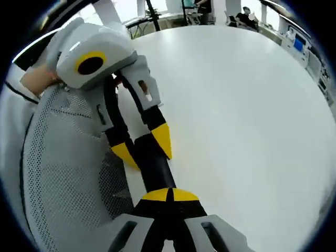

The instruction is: Press the specified remote control buttons in sequence, fully releasing each button before pressing the next.

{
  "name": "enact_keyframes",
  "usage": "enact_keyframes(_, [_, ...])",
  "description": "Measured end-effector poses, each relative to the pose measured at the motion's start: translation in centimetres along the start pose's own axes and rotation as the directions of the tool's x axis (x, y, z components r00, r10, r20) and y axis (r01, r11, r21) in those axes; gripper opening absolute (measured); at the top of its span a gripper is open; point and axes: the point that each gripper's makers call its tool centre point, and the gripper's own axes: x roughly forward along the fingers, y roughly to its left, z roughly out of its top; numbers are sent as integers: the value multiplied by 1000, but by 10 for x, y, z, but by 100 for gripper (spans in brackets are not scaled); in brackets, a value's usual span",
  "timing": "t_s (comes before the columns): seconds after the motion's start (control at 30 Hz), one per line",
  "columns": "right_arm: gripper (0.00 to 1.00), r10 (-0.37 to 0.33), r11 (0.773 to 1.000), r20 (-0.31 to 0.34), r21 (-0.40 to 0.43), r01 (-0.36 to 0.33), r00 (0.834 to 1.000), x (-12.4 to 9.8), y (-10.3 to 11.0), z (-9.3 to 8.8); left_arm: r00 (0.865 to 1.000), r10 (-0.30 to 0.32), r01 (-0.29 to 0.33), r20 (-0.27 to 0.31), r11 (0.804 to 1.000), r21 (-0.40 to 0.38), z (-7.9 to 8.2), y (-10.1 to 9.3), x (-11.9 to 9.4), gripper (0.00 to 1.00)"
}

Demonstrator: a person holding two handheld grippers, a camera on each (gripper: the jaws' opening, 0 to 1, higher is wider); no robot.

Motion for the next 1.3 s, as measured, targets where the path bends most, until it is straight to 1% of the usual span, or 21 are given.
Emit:
enact_keyframes(0.07, [0,5,1000,-26,9,-5,1000,1,-1,0,1000,1,-1,0,1000,-1,0,0,0,24])
enact_keyframes(0.17, [0,12,1000,-40,15,-11,999,1,-1,0,1000,0,0,-1,1000,1,0,0,0,24])
enact_keyframes(0.2, [0,15,1000,-40,6,-14,999,1,0,-1,1000,0,0,-1,1000,0,0,0,0,24])
enact_keyframes(0.3, [0,18,997,-4,-71,-18,1000,-1,2,-1,1000,1,-1,-1,1000,-2,0,0,-1,24])
enact_keyframes(0.37, [0,-6,989,23,-146,9,1000,-3,3,-1,1000,2,-2,0,1000,-4,0,0,-1,24])
enact_keyframes(0.4, [0,-29,988,27,-150,33,999,-4,3,-2,1000,2,-2,0,1000,-3,0,0,-1,24])
enact_keyframes(0.47, [0,-32,985,43,-168,38,999,-5,9,-1,1000,2,-2,-1,1000,-4,0,0,-1,24])
enact_keyframes(0.53, [0,-24,984,79,-174,37,997,-5,15,5,1000,2,-2,0,1000,-5,0,0,-1,24])
enact_keyframes(0.6, [0,-16,983,93,-183,32,996,-4,21,8,1000,2,-2,0,1000,-5,0,0,-1,24])
enact_keyframes(0.7, [0,-18,980,85,-195,35,996,1,22,8,1000,2,-2,0,1000,-5,0,0,-1,24])
enact_keyframes(0.73, [0,-28,978,73,-203,42,997,4,21,6,1000,3,-3,0,1000,-6,0,0,-1,24])
enact_keyframes(0.83, [0,-35,977,65,-208,48,997,2,20,6,1000,3,-3,-1,1000,-6,-1,0,-1,24])
enact_keyframes(0.93, [0,-43,982,53,-183,52,998,2,19,6,1000,3,-3,-1,1000,-6,-1,0,-1,24])
enact_keyframes(1.1, [0,-63,982,37,-174,68,997,3,18,6,1000,2,-2,0,1000,-6,-1,-1,-1,24])
enact_keyframes(1.2, [0,-82,980,40,-180,88,996,4,19,5,1000,2,-2,-1,1000,-5,-1,-1,-1,24])
enact_keyframes(1.3, [0,-89,977,62,-189,100,994,2,19,4,1000,1,-1,-1,1000,-4,0,-1,-1,24])
